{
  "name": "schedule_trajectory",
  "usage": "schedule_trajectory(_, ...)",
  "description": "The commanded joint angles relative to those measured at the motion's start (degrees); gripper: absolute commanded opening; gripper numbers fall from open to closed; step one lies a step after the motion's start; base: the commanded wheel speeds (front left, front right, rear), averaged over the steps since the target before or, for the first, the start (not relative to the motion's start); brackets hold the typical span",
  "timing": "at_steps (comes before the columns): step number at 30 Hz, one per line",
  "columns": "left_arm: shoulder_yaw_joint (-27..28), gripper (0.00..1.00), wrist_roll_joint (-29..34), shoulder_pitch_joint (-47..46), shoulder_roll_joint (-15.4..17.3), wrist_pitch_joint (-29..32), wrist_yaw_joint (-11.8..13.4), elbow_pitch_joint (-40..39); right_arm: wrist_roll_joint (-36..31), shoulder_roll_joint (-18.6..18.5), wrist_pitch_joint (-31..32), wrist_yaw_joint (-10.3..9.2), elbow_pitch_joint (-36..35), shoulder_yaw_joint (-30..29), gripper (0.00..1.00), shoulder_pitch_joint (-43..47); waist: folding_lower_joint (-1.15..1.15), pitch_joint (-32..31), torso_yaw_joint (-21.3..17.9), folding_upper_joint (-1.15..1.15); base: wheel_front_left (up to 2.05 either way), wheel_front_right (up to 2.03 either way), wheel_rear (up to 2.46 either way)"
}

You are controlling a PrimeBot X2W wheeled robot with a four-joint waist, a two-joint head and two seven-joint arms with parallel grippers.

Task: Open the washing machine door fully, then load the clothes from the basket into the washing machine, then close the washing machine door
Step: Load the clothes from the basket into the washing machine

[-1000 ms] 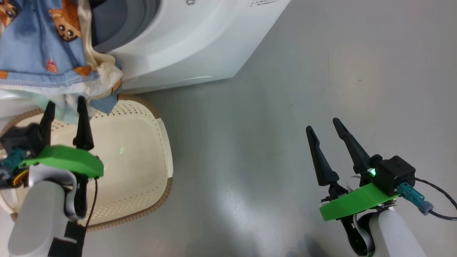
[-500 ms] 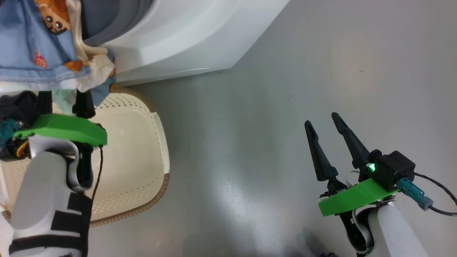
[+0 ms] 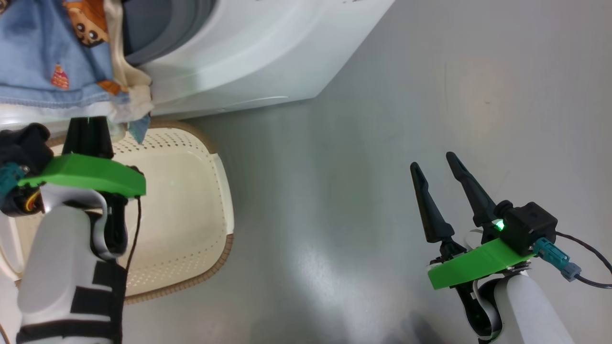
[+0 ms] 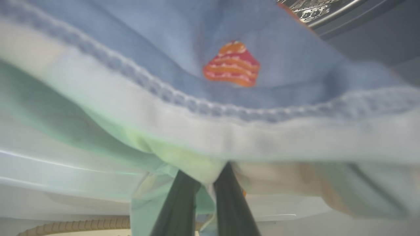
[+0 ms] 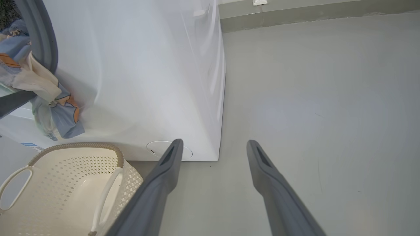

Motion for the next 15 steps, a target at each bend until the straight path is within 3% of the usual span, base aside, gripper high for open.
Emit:
schedule_trajectory(1, 1.5, 0.0, 0.8, 1.2, 1.7, -0.4, -0.3, -2.6, 0.2, 0.1, -0.7, 0.08, -0.9, 1.2, 1.0, 0.3, 0.0, -0.6, 0.6, 0.0, 0.0, 0.0, 0.0)
schedule_trajectory(6, 1.8, 0.0, 2.2, 3.3, 1.2, -0.4, -0.2, -7.0, 0.1, 0.1, -0.7, 0.08, -0.4, 1.1, 1.0, 0.6, 0.0, -2.1, 1.6, 0.0, 0.0, 0.0, 0.0)
schedule_trajectory(15, 0.5, 0.0, 4.9, 5.7, 1.5, 1.7, 2.3, -14.1, 0.2, 0.1, -0.7, 0.08, 0.3, 1.4, 1.0, 1.7, 0.0, -5.0, 2.5, 0.0, 0.0, 0.0, 0.0)
